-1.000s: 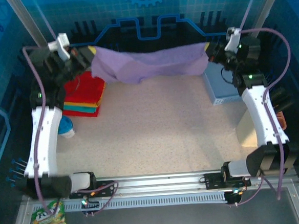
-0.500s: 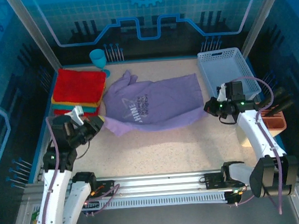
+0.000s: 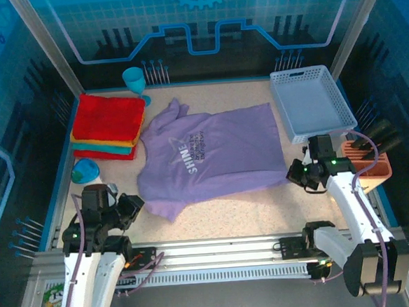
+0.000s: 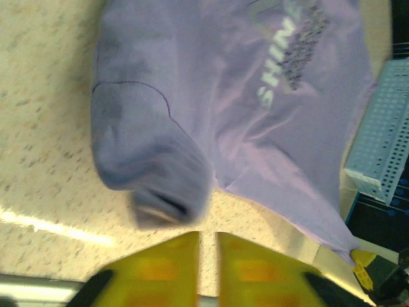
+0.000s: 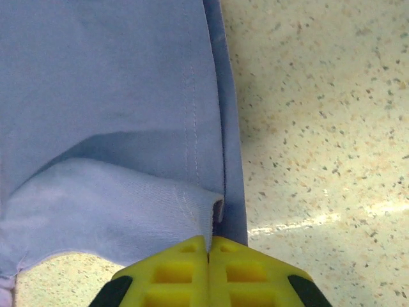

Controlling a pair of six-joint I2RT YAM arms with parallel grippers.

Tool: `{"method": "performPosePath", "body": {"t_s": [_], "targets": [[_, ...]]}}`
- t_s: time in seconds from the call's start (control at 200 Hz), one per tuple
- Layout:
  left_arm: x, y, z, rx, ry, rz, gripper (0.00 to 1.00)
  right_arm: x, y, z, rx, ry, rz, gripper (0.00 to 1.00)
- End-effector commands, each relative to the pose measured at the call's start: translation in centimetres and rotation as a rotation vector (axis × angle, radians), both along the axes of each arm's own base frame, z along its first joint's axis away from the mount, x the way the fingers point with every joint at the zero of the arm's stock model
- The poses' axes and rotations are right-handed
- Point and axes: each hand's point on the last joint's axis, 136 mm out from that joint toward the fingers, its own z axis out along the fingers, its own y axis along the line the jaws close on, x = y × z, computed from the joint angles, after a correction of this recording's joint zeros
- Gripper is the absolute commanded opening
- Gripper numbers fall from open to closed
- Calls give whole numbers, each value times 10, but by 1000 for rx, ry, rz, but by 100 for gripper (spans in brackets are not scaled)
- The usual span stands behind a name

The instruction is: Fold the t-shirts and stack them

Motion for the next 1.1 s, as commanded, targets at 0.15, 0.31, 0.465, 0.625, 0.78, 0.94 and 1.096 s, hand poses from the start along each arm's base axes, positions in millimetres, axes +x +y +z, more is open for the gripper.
{"method": "performPosePath", "body": {"t_s": [0.15,0.31,0.465,0.625,0.78,0.94,1.096], "targets": [[-34,6,-11,54,134,-8,54,-8,-17,9,-79,0,-59,74],[5,-1,14,47,24,-73,59,14,-9,32,-64,-122,6,91],[61,-10,46,46,-141,-157,62,47,19,57,-3,-254,134,89],[115,-14,78,108,-286,-220,64,85,42,78,-78,-333,246,87],[165,-28,97,221,-379,-316,66,121,56,83,-114,-337,291,86],[215,-36,102,370,-397,-378,67,160,62,76,-144,-304,310,86],[260,-32,101,514,-376,-400,67,198,61,71,-188,-263,323,86]]}}
